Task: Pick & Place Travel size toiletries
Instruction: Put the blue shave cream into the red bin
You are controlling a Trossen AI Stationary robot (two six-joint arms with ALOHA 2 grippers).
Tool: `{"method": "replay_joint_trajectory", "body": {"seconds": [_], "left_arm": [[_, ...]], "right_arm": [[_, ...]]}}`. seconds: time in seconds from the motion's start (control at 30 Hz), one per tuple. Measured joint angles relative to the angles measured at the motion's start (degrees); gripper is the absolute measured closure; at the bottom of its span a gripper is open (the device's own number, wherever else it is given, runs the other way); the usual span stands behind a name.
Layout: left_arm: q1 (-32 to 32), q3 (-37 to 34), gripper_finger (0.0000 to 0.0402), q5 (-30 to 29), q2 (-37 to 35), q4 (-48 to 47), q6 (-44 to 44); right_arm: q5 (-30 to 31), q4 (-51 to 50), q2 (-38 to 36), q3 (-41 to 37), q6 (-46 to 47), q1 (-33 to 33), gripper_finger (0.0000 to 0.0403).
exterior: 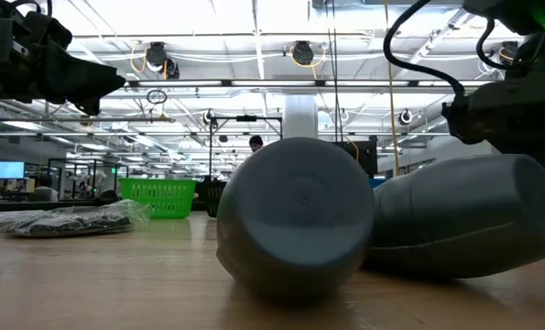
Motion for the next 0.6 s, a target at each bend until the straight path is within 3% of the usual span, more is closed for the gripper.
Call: {"method": "replay_joint_trajectory", "body": {"seconds": [0.33,0.6], "left_arm": [[0.00,-0.02,0.0286,0.00,-0.02,0.00,0.00],[0.00,-0.02,0.0286,0.00,0.00,0.02,0.00]], "right_arm": [[0.98,2.87,-0.13,-3.87,-7.74,1.36,0.0189],[-0.02,1.88,-0.17,-3.94,-16.11,1.69,0.0219]]}}
